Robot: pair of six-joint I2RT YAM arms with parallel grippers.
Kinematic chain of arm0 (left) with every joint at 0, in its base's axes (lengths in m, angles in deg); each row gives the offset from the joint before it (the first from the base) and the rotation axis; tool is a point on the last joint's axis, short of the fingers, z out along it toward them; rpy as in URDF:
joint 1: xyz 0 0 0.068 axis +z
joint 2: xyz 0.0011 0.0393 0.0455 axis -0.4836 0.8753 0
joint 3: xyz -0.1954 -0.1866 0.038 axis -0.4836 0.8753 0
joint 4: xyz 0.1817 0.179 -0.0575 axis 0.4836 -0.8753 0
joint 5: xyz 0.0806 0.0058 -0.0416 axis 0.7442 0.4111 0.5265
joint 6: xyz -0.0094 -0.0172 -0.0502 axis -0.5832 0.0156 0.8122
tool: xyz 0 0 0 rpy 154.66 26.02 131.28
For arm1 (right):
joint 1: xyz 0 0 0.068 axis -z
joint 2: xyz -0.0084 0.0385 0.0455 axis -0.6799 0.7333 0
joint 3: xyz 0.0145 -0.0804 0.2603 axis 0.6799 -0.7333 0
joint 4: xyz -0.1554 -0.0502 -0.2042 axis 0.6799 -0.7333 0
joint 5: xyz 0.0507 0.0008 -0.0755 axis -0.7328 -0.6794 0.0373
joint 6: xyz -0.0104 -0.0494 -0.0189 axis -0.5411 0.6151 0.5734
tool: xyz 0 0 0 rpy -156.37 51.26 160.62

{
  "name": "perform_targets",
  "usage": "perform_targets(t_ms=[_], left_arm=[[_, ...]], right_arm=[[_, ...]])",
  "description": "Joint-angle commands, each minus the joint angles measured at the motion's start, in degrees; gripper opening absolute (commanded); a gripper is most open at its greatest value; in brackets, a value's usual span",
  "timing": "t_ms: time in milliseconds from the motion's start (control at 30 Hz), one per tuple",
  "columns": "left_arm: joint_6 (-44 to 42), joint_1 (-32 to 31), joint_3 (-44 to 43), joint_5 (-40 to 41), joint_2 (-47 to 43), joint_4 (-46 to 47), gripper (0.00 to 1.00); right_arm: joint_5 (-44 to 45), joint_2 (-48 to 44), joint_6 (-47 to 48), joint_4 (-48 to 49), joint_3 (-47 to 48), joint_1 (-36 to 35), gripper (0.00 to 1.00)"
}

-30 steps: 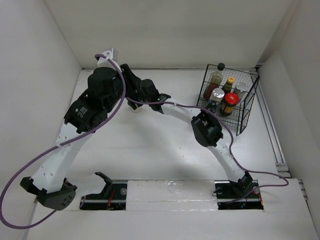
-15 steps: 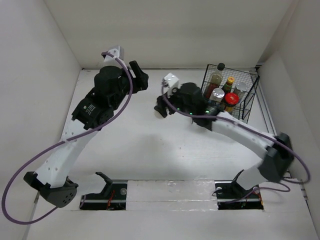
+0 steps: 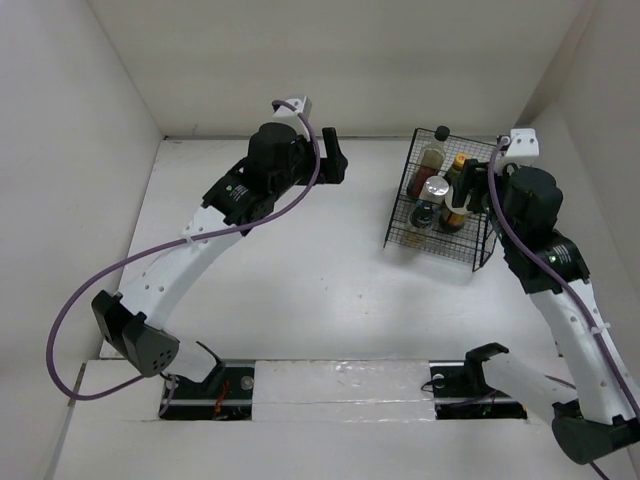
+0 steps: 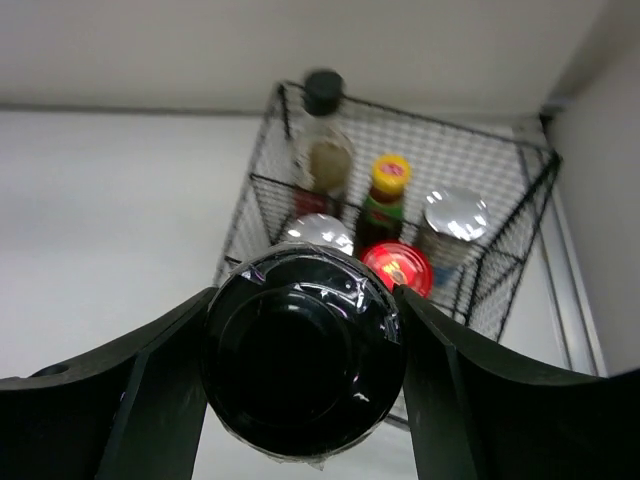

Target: Organize the condiment bottles

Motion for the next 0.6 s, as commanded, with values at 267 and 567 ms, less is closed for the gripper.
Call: perform_targets(t_ms=[267,567], left_arm=[[-0.5,0.01,0.22,0.04,-0.02,3.08,0.99],[-1.02,0.01,0.74,1.54,0.6,1.94,0.99]], right_arm=[[-6.02,1.17,-1.45,-0.21,-8.15,13.01,0.36],[-12.0,3.97,-2.6,15.44,-18.18,18.38,0.39]])
